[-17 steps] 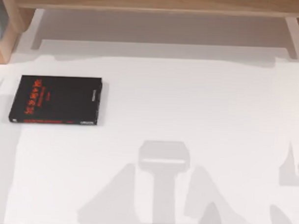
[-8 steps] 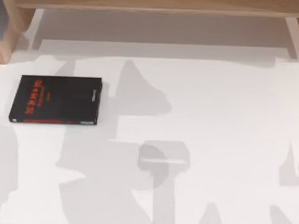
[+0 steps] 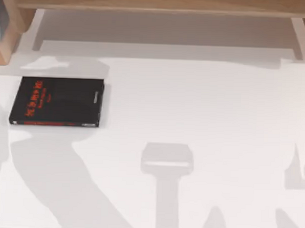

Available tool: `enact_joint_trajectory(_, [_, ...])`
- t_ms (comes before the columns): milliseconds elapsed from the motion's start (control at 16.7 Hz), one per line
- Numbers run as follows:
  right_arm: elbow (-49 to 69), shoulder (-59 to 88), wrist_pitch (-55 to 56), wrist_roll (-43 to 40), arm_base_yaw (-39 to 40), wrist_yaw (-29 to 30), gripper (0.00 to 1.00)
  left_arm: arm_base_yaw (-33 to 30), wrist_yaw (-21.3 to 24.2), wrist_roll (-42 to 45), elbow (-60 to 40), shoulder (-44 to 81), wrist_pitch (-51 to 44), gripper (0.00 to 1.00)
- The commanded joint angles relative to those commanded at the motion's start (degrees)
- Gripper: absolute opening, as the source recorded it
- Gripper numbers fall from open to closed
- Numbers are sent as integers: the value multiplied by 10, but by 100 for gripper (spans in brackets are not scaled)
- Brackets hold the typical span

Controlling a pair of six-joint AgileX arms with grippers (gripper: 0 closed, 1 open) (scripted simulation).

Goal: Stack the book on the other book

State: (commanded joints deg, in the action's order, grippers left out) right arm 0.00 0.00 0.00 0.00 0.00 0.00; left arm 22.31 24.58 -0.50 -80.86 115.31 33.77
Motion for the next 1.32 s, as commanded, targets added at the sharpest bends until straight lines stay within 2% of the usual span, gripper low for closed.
enact_joint_trajectory(300, [0, 0, 0, 0, 0, 0, 100, -3, -1, 0, 1, 0, -1, 100])
enact_joint_trajectory(720, [0, 0, 0, 0, 0, 0, 100, -14, -14, -1, -81, 53, -27, 100])
enact_joint_trajectory(960, [0, 0, 0, 0, 0, 0, 100, -15, -15, -1, -87, 57, -29, 100])
enact_joint_trajectory(1320, [0, 0, 0, 0, 0, 0, 100, -15, -15, -1, -87, 57, -29, 55])
